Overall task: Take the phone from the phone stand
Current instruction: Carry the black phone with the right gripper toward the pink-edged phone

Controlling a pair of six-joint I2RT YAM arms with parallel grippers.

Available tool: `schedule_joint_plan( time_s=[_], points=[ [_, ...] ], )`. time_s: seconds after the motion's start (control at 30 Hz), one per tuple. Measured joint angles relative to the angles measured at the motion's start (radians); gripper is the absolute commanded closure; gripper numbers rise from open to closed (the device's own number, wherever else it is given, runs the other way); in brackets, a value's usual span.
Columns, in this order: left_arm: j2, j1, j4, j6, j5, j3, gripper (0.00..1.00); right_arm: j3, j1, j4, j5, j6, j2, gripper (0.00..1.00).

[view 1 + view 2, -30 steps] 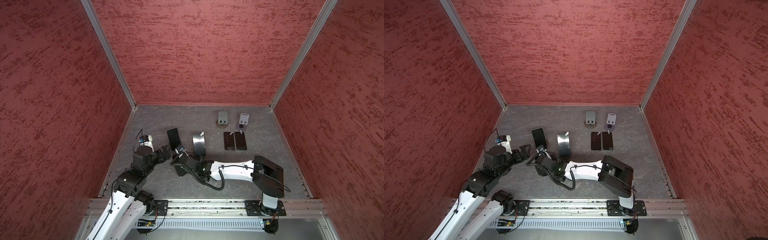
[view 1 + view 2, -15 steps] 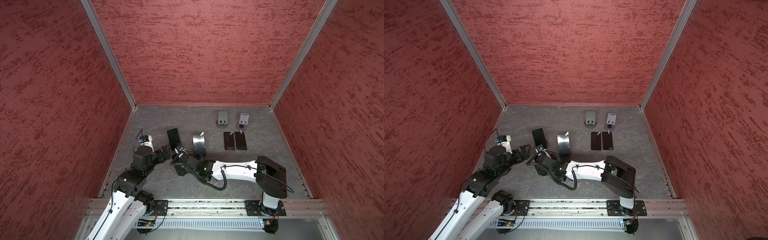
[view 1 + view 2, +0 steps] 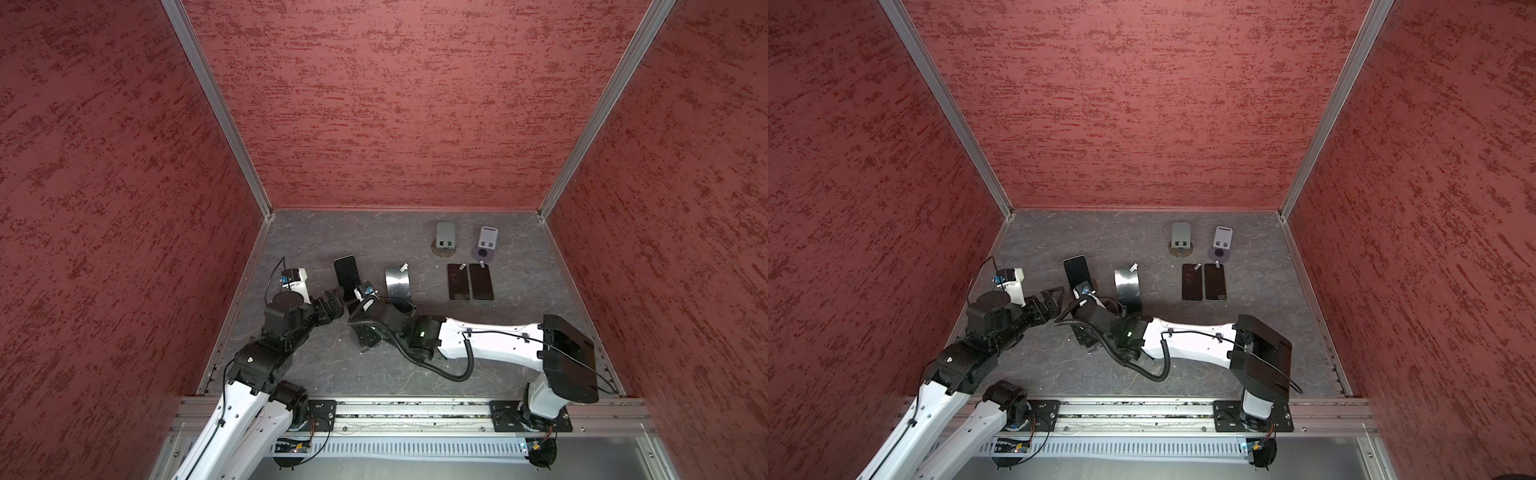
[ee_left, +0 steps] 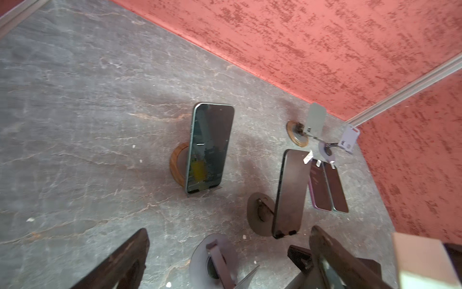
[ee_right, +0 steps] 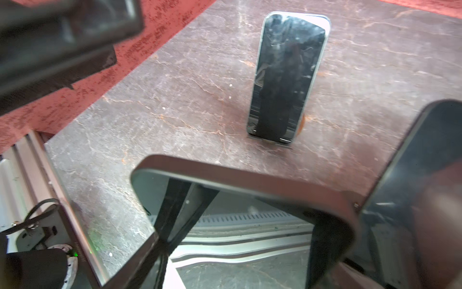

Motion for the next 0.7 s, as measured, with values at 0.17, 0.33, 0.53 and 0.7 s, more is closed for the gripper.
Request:
schedule_joint_plan(
  time_s=[0.17, 0.33, 0.53, 0.7],
  points=[
    [0.010, -0.002, 0.019, 0.003, 0.033, 0.000, 0.00, -0.001, -0.016, -0.066, 0.026, 0.015, -0.038, 0.42],
    [0.020, -0.015, 0.039, 0.003, 0.042, -0.012, 0.01, -0.058, -0.049, -0.087, 0.051, 0.041, -0.129, 0.42],
    [0.043, -0.036, 0.059, 0.003, 0.043, -0.013, 0.01, -0.175, -0.110, -0.114, 0.084, 0.078, -0.257, 0.41],
    [0.054, -0.076, 0.093, 0.011, 0.044, -0.013, 0.01, -0.266, -0.172, -0.129, 0.102, 0.105, -0.338, 0.41]
  ],
)
